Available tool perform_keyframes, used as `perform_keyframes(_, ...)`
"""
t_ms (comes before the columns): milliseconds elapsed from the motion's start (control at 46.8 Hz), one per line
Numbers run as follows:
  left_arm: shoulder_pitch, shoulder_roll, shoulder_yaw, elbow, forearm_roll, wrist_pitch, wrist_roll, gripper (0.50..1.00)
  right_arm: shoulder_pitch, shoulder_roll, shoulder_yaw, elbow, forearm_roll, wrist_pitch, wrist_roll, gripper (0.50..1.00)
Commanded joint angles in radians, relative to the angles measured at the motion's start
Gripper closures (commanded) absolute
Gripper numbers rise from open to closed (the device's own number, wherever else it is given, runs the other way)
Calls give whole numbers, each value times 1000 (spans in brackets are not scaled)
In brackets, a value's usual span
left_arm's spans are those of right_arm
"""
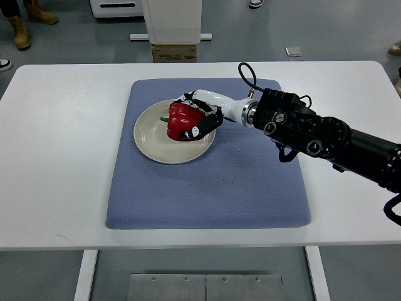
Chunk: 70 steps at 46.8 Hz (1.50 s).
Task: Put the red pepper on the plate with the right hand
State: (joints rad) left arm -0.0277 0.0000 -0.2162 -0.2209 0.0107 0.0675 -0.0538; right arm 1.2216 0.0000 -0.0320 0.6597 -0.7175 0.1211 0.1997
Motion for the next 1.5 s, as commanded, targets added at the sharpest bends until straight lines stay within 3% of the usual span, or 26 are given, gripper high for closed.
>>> perform_keyframes(0,0,0,0,0,0,0,0,500,-1,0,0,0,0,-1,-5,1000)
perform_keyframes(64,0,0,0,0,0,0,0,500,-1,0,0,-2,0,-1,-5,961)
perform_keyframes(107,0,0,0,0,0,0,0,500,-1,0,0,-3,1,-1,-5,900)
perform_keyframes(235,0,0,0,0,0,0,0,500,-1,0,0,-3,1,-1,-5,637)
perform_keyframes(363,0,0,-2,0,0,0,0,500,-1,0,0,-2,1,-1,-5,526)
perform_keyframes(1068,0,0,0,0,0,0,0,500,9,0,115,-11,24,0,-6,500)
perform_keyframes(1474,0,0,0,0,0,0,0,500,-123,-216,300,-11,110,-1,0,500)
